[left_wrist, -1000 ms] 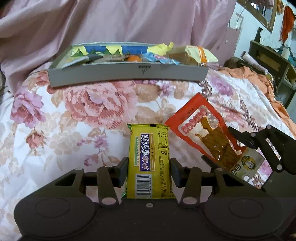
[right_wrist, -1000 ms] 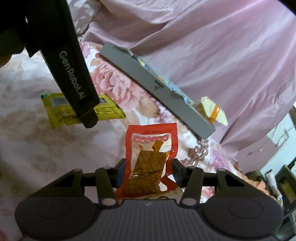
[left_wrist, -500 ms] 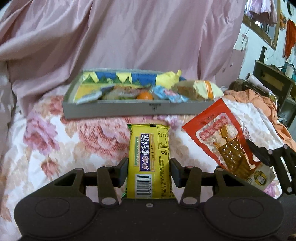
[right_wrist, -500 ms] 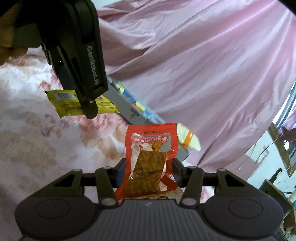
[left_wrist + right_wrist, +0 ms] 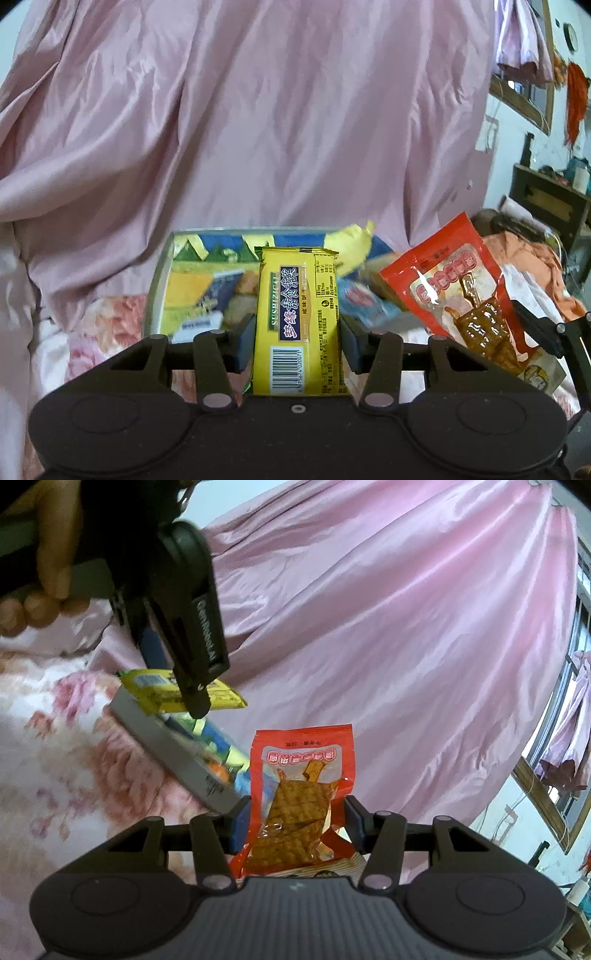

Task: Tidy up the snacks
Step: 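Lift and carry the wafer bar and red packet with both tools to the tray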

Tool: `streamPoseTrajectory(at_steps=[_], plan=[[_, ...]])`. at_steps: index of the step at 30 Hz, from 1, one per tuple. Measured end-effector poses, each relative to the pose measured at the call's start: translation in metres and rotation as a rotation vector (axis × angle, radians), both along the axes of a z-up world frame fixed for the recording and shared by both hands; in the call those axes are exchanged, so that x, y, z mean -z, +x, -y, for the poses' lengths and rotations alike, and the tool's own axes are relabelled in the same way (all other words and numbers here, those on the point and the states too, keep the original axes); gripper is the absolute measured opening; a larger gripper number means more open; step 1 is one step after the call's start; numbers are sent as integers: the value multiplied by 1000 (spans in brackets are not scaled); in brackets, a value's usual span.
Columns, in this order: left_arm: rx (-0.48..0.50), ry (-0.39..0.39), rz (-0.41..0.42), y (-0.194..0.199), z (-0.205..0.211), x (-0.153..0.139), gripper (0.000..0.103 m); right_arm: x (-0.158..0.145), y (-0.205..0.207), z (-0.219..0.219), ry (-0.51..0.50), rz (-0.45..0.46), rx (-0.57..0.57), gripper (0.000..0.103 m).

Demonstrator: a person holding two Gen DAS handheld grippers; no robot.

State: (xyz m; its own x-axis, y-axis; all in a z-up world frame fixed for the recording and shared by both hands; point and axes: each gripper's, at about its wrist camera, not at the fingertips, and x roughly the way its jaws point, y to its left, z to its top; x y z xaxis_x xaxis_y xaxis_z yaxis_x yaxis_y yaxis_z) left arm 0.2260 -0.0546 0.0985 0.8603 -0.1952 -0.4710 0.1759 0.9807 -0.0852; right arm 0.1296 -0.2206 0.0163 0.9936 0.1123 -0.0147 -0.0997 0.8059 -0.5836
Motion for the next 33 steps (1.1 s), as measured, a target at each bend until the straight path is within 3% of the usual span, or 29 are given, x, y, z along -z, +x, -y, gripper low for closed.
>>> streamPoseTrajectory(at_steps=[9, 17, 33], plan=[[-26, -17, 21, 53, -10, 0, 50, -17, 62, -10, 20, 38, -30, 57], [-49, -5, 67, 95, -21, 3, 50, -27, 114, -21, 43, 9, -65, 57], [-106, -47, -7, 139, -37, 31, 50, -30, 174, -33, 111, -203, -123, 57]])
